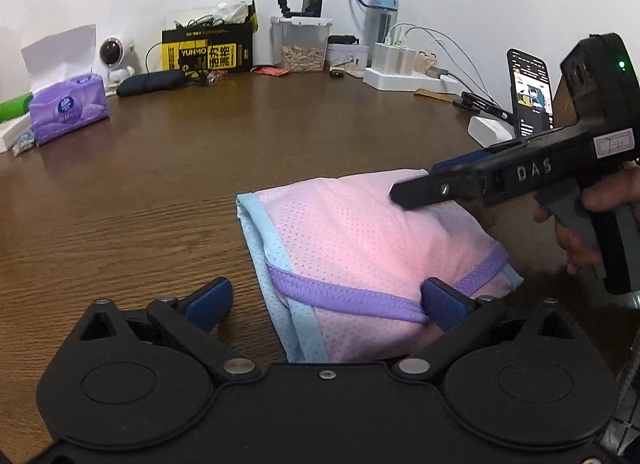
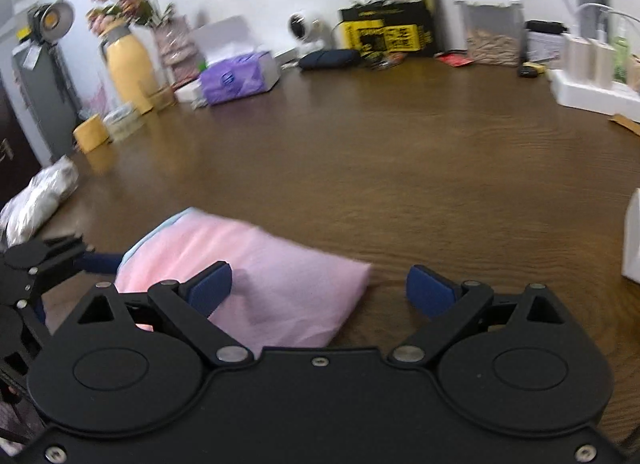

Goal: Fold clothes
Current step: 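Grasp the pink bundle's edges with both grippers and lift it, then carry the bundle with both grippers beside the purple tissue box and release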

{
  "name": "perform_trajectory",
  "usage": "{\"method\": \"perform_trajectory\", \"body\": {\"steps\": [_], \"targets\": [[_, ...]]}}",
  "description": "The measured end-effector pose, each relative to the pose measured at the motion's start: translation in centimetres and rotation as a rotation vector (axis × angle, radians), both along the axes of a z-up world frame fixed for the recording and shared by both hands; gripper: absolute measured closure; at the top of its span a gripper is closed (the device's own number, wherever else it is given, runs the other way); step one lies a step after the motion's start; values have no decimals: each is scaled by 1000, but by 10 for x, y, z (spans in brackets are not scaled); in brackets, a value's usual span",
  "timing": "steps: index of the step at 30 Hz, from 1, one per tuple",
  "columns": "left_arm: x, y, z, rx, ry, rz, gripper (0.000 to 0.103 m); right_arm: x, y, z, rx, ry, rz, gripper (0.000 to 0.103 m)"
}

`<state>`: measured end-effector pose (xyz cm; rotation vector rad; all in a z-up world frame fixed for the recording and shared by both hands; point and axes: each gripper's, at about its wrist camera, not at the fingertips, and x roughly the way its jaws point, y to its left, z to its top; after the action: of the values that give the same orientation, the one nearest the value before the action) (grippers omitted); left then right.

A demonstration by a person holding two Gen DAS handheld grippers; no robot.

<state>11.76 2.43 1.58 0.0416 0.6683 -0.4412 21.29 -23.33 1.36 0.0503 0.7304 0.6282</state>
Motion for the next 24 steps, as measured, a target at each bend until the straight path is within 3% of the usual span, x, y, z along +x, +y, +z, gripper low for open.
{"method": "perform_trajectory", "body": {"steps": [1,2,3,7,9,15,18,20,24], "targets": [[0,0,1,-36,5,5,51,-2,2,1,9,7,13,26],[0,0,2,-76,12,12,69,-4,3,1,19,14,25,44],[0,-1,2,-95,14,14,76,-6,5,2,28,21,38,57],[0,-10,6,-108,-23,10,83,-2,25,30,18,-35,61,84],[3,-9,15,-121,-43,-6,85,2,37,47,9,-71,71,88],[32,17,67,-114,-179,-38,85,13,72,99,-21,-180,98,89],[47,54,115,-75,-276,-23,85,19,89,124,-35,-235,112,89],[55,86,152,-1,-340,-16,85,25,105,143,-41,-272,127,89],[71,143,195,69,-344,48,85,60,179,194,-6,-349,212,89]]}}
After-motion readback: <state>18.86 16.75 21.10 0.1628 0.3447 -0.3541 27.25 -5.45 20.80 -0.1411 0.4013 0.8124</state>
